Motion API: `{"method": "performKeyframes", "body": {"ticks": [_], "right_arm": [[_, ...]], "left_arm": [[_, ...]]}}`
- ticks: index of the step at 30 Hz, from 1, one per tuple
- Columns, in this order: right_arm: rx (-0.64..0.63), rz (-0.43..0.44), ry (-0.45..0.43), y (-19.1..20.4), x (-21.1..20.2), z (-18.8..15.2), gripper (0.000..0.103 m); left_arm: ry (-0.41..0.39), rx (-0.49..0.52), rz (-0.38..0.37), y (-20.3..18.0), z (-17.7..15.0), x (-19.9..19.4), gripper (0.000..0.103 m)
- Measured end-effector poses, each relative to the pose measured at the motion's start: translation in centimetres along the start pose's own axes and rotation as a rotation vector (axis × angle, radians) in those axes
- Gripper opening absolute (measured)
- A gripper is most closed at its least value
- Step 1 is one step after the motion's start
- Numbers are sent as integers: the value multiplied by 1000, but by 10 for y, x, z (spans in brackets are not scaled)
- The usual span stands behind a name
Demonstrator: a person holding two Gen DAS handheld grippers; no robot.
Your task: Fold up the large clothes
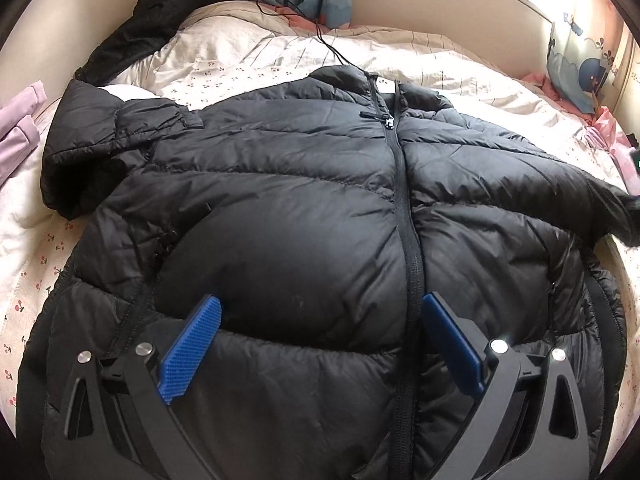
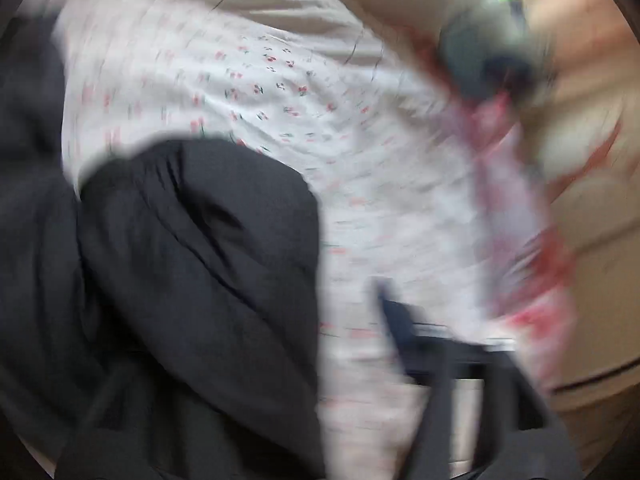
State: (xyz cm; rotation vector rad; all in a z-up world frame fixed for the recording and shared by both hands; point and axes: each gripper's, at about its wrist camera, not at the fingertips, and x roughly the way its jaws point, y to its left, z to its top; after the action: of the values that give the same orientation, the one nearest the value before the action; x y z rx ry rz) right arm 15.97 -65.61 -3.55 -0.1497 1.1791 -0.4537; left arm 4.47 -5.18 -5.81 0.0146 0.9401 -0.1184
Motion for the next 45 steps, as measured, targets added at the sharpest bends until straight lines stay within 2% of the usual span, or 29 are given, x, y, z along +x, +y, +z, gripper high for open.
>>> {"method": "performKeyframes", "body": {"ticks": [1, 2, 4, 5, 6, 7, 8, 9, 12, 14, 16, 19, 21, 23, 24, 25, 26, 28, 29, 30, 33, 35, 36, 37, 40, 41, 42, 44, 45], "right_arm": [[89, 80, -33, -14, -2, 4, 7], [260, 218, -123, -45, -13, 3, 7], [481, 420, -304, -90, -40, -5, 6], [576, 505, -398, -113, -50, -13, 6], [724, 590, -502, -144, -54, -31, 6], [809, 645, -546, -161, -51, -43, 6], [891, 678, -555, -173, -39, -59, 6], [948, 697, -520, -179, -20, -71, 6], [1035, 741, -314, -175, 44, -102, 10], [1130, 815, -240, -173, 81, -127, 13], [1178, 857, -221, -174, 97, -136, 31], [1226, 862, -258, -179, 102, -143, 45], [1245, 859, -258, -183, 107, -146, 45], [1213, 833, -251, -188, 105, -138, 9], [1187, 823, -270, -191, 101, -135, 4], [1135, 811, -334, -198, 86, -126, 3], [1082, 806, -453, -203, 60, -115, 3], [1045, 809, -633, -211, 25, -109, 3], [1044, 792, -666, -213, 17, -109, 3], [1045, 750, -651, -213, 18, -106, 3], [1131, 705, -431, -200, 67, -114, 3], [1177, 733, -302, -187, 99, -123, 7], [1210, 739, -226, -180, 115, -131, 11], [1248, 756, -191, -177, 125, -139, 16], [1265, 774, -256, -180, 121, -139, 16], [1255, 756, -310, -184, 109, -134, 15], [1240, 738, -358, -188, 98, -130, 4], [1177, 692, -457, -194, 68, -114, 3], [1158, 681, -476, -194, 61, -110, 3]], "left_arm": [[3, 1, 1, 0, 0, 1, 96], [5, 1, -1, 0, 0, 2, 96], [5, -8, -6, 1, 0, 2, 96], [3, -15, -6, 3, 1, 2, 96], [3, -20, -6, 4, 0, 2, 96], [4, -21, -7, 3, 0, 2, 96], [5, -17, -4, 3, 0, 3, 96], [8, -14, 0, 2, -1, 4, 96], [11, -6, 9, 0, -2, 6, 96], [11, -5, 8, 1, -3, 5, 96], [13, -7, 6, 1, -3, 6, 96], [14, -8, 3, 2, -3, 5, 96], [13, -8, 4, 2, -3, 5, 96], [13, -7, 5, 2, -3, 5, 96], [13, -8, 4, 2, -3, 6, 96], [13, -9, 4, 2, -3, 5, 96], [11, -11, 2, 2, -3, 6, 96], [5, -20, 2, 3, -3, 5, 96], [5, -22, 1, 3, -3, 5, 96], [9, -21, -4, 3, -3, 6, 96], [12, -16, -2, 3, -3, 6, 96], [16, -18, -5, 4, -3, 6, 96], [17, -20, -7, 5, -3, 6, 96], [19, -22, -9, 6, -3, 6, 96], [23, -28, -14, 8, -2, 5, 96], [24, -31, -17, 9, -2, 4, 96], [23, -36, -20, 10, -2, 3, 96], [20, -47, -23, 12, -1, 2, 96], [20, -52, -24, 13, -1, 1, 96]]}}
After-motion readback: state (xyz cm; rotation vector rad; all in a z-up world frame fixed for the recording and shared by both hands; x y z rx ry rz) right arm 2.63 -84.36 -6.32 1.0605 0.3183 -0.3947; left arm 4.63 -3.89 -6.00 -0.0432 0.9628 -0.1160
